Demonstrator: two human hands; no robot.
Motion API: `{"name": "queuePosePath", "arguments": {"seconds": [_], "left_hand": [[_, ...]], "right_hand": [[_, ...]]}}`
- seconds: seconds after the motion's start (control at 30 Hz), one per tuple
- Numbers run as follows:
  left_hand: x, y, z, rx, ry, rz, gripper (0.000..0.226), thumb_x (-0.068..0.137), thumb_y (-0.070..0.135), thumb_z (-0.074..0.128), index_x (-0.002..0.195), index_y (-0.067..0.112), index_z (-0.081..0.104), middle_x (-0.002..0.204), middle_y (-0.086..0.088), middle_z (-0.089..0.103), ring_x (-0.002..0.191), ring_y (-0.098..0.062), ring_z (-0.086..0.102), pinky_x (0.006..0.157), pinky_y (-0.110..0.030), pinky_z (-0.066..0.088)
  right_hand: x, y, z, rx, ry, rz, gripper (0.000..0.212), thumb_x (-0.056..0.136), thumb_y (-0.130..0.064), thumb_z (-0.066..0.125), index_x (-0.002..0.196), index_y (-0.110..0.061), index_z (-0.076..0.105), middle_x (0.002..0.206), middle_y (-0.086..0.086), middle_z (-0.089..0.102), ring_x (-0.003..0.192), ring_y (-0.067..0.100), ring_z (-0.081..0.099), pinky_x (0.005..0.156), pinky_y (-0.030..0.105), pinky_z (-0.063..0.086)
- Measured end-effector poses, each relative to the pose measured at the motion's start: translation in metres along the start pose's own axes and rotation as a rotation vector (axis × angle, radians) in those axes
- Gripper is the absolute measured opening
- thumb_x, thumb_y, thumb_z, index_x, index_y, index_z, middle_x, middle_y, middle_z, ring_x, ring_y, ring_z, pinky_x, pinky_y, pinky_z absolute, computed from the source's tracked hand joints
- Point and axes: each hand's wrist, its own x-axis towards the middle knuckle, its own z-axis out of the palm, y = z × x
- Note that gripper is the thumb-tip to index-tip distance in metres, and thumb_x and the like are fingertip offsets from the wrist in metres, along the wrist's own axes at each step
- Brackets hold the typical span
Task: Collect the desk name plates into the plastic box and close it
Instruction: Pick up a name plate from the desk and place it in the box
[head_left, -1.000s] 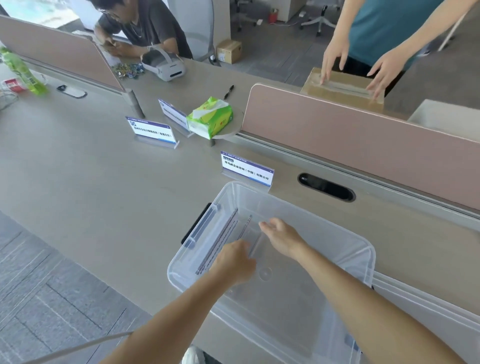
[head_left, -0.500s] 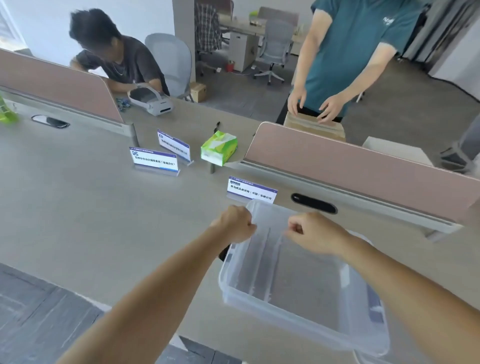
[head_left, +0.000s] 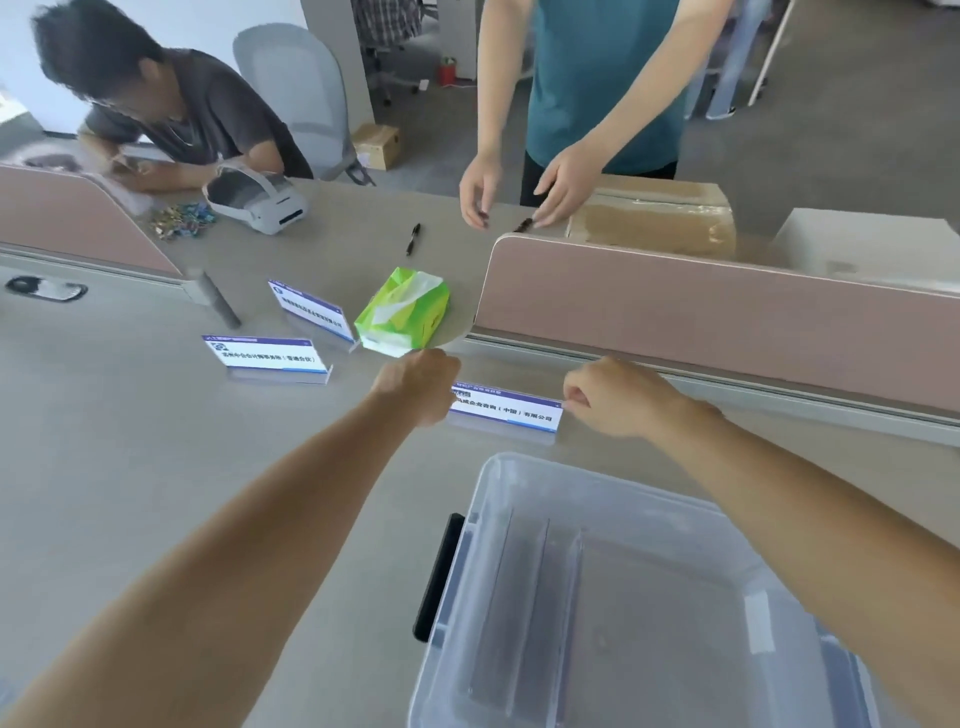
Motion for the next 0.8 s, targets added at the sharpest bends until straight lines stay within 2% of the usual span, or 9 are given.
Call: {"name": "queuePosePath", "arguments": {"seconds": [0.13,0.27,0.37,0.5,0.63,0.8], "left_hand": [[0.053,0.004,0.033,-0.017,-0.081,0.048,0.032,0.091,0.028,0.059,0.121,0.016,0.058,0.117,-0.004,0.058,0.113,-0.029,0.058,0.084,-0.037,0.050],[0.090,0.017,0.062,0.093,-0.153,0.122,0.044,0.092,0.031,0.058,0.133,0.017,0.049,0.127,-0.005,0.057,0.121,-0.029,0.053,0.093,-0.039,0.046],[0.107,0.024,0.077,0.180,-0.219,0.147,0.039,0.093,0.025,0.055,0.131,0.017,0.048,0.127,-0.005,0.058,0.120,-0.028,0.054,0.090,-0.039,0.046],[0.115,0.026,0.086,0.227,-0.310,0.137,0.042,0.089,0.005,0.052,0.128,0.020,0.052,0.122,-0.007,0.060,0.111,-0.031,0.061,0.080,-0.035,0.045],[0.108,0.024,0.081,0.223,-0.280,0.161,0.039,0.090,0.006,0.050,0.125,0.022,0.052,0.118,-0.007,0.062,0.104,-0.032,0.064,0.072,-0.033,0.041],[0.080,0.026,0.054,0.202,-0.126,0.214,0.027,0.095,0.012,0.047,0.121,0.020,0.053,0.110,-0.006,0.066,0.099,-0.033,0.064,0.065,-0.032,0.036]], "right_hand": [[0.061,0.013,0.034,-0.025,-0.065,-0.012,0.020,0.092,-0.035,0.051,0.091,-0.017,0.059,0.094,0.005,0.063,0.082,0.028,0.056,0.068,0.034,0.047],[0.098,0.017,0.063,-0.049,-0.134,-0.018,0.024,0.093,-0.033,0.049,0.101,-0.014,0.059,0.104,0.009,0.064,0.084,0.029,0.055,0.066,0.031,0.040],[0.113,0.017,0.077,-0.142,-0.193,-0.027,0.023,0.093,-0.027,0.050,0.108,-0.015,0.063,0.107,0.008,0.065,0.094,0.030,0.062,0.068,0.031,0.044],[0.120,0.016,0.082,-0.231,-0.242,-0.033,0.021,0.090,-0.014,0.054,0.109,-0.015,0.064,0.105,0.006,0.066,0.083,0.029,0.058,0.065,0.030,0.042],[0.116,0.022,0.077,-0.199,-0.199,-0.050,0.018,0.095,-0.020,0.053,0.108,-0.015,0.065,0.106,0.007,0.064,0.094,0.031,0.063,0.065,0.031,0.040],[0.090,0.018,0.047,-0.215,-0.117,-0.053,0.022,0.099,-0.026,0.047,0.105,-0.014,0.064,0.101,0.008,0.065,0.088,0.033,0.063,0.062,0.032,0.039]]}}
